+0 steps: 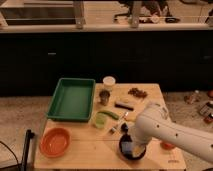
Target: Place sponge in table surface
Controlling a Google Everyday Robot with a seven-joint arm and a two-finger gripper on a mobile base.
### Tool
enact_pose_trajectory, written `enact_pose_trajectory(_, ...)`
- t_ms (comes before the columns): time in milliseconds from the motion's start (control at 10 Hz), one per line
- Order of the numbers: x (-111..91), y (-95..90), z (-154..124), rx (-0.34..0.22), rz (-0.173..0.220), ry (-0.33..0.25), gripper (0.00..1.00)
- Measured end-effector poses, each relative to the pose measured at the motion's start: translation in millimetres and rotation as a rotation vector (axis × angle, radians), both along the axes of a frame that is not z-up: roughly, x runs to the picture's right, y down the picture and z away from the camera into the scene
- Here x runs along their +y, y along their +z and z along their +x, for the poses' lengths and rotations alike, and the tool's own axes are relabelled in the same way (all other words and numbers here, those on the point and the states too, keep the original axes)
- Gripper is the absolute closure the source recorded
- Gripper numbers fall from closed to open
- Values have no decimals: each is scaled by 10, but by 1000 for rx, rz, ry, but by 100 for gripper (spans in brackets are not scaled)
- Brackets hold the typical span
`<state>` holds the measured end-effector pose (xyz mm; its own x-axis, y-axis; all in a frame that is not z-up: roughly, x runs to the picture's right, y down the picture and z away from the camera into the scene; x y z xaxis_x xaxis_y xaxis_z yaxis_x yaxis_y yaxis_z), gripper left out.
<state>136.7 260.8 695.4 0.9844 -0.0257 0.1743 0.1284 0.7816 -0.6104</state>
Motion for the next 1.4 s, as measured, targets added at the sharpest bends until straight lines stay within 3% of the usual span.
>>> enact_pose_trajectory(1000, 125, 208, 12, -16, -24, 17, 34)
enact_pose_trajectory(1400, 205, 386, -35, -23, -62, 6, 34)
